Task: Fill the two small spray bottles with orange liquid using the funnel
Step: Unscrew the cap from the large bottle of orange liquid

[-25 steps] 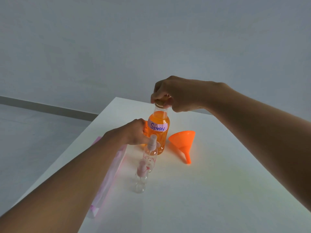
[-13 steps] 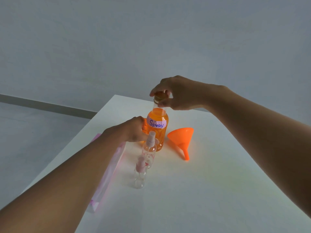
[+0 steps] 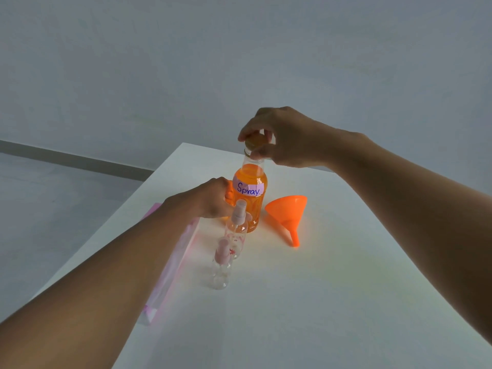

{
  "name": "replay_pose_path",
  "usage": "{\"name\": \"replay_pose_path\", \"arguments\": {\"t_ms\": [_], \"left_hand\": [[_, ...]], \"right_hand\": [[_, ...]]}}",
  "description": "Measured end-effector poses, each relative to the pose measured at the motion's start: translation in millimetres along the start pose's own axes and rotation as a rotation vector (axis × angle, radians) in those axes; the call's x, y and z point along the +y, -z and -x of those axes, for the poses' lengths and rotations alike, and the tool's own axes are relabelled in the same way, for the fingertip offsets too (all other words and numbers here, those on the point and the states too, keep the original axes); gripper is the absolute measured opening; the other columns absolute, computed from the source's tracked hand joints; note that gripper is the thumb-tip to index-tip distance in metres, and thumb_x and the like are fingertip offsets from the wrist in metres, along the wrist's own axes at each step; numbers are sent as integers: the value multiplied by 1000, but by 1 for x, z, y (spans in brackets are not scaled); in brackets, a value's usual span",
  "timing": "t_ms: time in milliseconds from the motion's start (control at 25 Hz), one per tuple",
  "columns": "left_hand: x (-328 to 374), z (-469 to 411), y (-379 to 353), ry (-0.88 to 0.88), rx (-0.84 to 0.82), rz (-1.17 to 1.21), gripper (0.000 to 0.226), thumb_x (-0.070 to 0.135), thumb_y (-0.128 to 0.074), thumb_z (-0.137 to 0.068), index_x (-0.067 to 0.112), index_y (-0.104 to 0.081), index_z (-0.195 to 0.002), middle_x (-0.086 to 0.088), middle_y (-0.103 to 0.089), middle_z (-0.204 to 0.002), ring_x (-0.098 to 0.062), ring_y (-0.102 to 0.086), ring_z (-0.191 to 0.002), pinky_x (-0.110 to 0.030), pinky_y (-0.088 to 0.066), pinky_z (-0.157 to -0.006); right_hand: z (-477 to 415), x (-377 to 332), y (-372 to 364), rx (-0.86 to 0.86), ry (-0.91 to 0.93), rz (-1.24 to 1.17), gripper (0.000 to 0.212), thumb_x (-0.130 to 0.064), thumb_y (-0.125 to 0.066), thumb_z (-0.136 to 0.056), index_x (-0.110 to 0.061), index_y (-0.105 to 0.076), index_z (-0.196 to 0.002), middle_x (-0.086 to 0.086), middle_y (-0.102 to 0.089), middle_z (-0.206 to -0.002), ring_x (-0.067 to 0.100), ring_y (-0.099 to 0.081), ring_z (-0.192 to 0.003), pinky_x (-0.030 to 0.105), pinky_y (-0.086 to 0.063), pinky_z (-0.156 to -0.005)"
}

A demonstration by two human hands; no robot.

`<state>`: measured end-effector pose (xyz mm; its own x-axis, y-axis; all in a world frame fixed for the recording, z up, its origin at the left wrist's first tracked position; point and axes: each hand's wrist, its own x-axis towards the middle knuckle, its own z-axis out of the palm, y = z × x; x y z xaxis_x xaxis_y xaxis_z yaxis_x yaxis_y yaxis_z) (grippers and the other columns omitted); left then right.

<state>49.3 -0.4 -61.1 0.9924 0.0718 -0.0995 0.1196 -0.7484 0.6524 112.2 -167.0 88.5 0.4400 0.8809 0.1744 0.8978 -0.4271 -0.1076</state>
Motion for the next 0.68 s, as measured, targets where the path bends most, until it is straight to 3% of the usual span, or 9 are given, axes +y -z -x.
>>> {"name": "replay_pose_path", "arguments": {"t_ms": [120, 200, 280, 360, 480, 680], "left_hand": [[2, 0, -1, 0, -8, -22, 34, 51, -69, -82, 27, -68, -106, 3, -74, -97, -16, -68, -88, -30, -55, -82], [6, 2, 0, 2, -5, -52, 30, 51, -71, -80, 26, -70, -97, 4, -74, -92, -14, -68, -85, -30, -55, -81], [10, 4, 2, 30, 4, -71, 24, 50, -72, -77, 28, -69, -86, 7, -72, -87, -12, -66, -82, -26, -53, -74], [12, 5, 1, 50, 17, -84, 20, 49, -73, -76, 31, -65, -78, 9, -70, -85, -10, -64, -80, -24, -49, -70], [10, 4, 1, 61, 16, -55, 25, 52, -74, -69, 30, -67, -79, 8, -71, -84, -12, -65, -82, -26, -53, -76], [7, 2, 1, 76, -30, 17, 44, 54, -69, -59, 31, -71, -96, 10, -76, -92, -13, -72, -89, -40, -57, -88]], "right_hand": [[16, 10, -4, 209, -10, -208, 36, -12, -76, -90, -24, -67, -123, -4, -60, -121, 11, -63, -100, 16, -54, -79], [38, 17, -23, 371, -82, -375, 32, -17, -80, -86, -21, -68, -116, 0, -63, -114, 12, -70, -91, 29, -62, -81], [63, 22, -51, 425, -134, -512, 28, -18, -85, -79, -18, -68, -102, 3, -68, -102, 14, -73, -80, 35, -63, -77], [84, 26, -81, 364, -199, -518, 28, -21, -90, -73, -22, -66, -89, 1, -71, -91, 11, -73, -75, 33, -62, -71], [105, 27, -120, 211, -278, -374, 17, -33, -87, -76, -27, -72, -80, -12, -71, -89, 6, -66, -75, 30, -56, -66], [117, 20, -164, 58, -391, -241, 16, -41, -71, -89, -27, -77, -95, -9, -75, -99, 14, -67, -76, 36, -60, -68]]}}
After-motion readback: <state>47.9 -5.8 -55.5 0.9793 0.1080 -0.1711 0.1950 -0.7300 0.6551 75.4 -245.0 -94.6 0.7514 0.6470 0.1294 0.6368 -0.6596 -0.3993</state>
